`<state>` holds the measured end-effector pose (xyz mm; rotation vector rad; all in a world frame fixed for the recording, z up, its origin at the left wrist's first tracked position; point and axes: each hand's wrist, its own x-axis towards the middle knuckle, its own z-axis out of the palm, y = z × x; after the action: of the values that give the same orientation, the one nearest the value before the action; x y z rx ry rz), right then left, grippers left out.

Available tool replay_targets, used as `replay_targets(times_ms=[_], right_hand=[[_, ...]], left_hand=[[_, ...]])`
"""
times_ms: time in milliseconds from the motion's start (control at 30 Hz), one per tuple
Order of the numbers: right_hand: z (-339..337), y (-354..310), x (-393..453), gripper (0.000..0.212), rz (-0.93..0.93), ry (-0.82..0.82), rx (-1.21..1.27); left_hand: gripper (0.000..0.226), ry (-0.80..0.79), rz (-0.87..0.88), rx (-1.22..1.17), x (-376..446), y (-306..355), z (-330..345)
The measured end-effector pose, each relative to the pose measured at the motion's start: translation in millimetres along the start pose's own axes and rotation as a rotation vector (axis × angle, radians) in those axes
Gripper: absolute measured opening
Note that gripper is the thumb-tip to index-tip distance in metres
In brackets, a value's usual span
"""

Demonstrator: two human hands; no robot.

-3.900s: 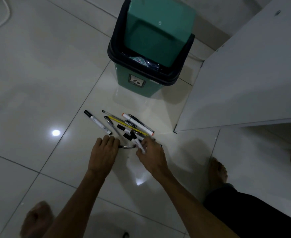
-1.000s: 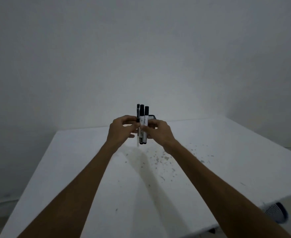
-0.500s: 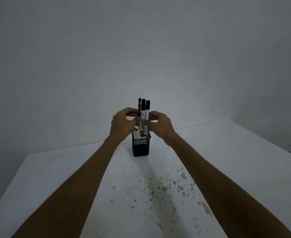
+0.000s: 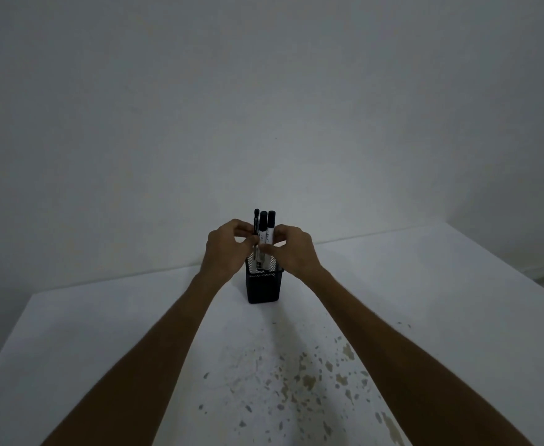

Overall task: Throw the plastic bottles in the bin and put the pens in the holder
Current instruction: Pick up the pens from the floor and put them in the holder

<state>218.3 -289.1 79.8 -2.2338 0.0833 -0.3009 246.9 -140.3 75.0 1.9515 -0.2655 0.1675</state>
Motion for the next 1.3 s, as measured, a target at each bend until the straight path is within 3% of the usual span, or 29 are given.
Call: replay_targets(times_ms=[367,500,733,1000,1300], right_hand=[[15.6,14.7,5.3,0.029,0.054,-0.062,-0.235],[20.3,19.4,1.7,0.032,0.075,-0.072,-0.203],[12.1,27.7,-9.9,0.049,0.029,0.100,-0.041],[4.0,22.8,-54.7,0.031,0.033,0.235,0.025],[46.2,-3.0,-161.9,0.031,-0.002,0.191,0.065]], left_hand=[[0.013,0.083,-0.028,0.222,-10.6,-22.4,12.4],[0.024,0.142,-0.033,0.241,-13.7,-26.8,17.2],[0.031,0.160,-0.058,0.276,-22.0,-29.2,12.3],[0.028,0.146,-0.092,0.312,-64.8,-27.9,-6.0],[0.042,0.119,-0.025,0.332,-161.8,-38.9,-49.5]])
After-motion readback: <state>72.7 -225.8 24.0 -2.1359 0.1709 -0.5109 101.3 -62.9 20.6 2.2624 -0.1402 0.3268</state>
